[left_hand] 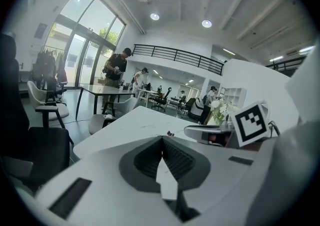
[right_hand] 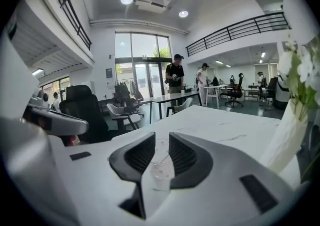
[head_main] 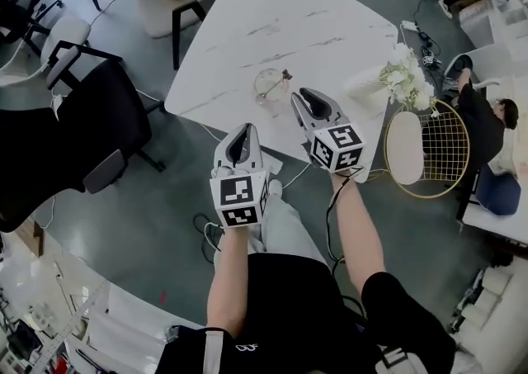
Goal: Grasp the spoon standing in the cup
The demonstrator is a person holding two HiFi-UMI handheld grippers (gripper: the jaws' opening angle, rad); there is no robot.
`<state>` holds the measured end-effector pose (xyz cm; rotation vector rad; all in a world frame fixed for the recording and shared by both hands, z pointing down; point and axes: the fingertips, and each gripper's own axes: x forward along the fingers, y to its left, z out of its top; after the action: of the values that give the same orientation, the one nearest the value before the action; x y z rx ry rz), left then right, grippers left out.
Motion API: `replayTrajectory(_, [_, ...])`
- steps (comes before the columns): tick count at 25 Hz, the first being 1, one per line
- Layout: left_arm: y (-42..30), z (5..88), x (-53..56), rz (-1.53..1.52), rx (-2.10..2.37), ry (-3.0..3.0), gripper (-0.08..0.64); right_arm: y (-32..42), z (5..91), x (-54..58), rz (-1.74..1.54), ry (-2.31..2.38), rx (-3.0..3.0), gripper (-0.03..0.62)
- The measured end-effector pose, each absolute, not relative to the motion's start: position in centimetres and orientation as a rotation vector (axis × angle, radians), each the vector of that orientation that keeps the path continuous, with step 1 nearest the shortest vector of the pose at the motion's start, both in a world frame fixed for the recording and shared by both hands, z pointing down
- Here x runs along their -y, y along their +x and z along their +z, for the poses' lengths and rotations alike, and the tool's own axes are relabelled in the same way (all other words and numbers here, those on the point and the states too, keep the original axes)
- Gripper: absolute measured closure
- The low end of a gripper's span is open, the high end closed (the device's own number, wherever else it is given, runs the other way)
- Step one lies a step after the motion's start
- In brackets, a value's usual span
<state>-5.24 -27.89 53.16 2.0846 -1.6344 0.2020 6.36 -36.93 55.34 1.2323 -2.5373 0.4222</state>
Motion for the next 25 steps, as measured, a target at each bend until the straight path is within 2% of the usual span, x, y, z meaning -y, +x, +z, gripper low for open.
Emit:
replayTrajectory(14, [-8.1, 53.9, 28.2, 0.200, 1.724, 1.960, 0.545, 5.9, 62.3, 42.9, 0.722, 1.210, 2.472, 0.449])
replayTrajectory(17, [-7.5, 53.8, 28.1, 0.214, 1.710, 1.970, 0.545, 5.5, 62.7, 43.4, 0.749, 1.192, 2.477, 0.461])
replayTrajectory(20, [-7.0, 53.8, 28.0, 0.215, 1.691, 1.976, 0.545, 5.0, 62.4, 43.7, 0.736, 1.174, 2.482, 0.513])
replayTrajectory(25, [-6.0, 53.8, 28.2, 0.218, 1.663, 1.993, 0.545, 4.7, 61.1, 43.6, 0.718, 1.170, 2.520, 0.530])
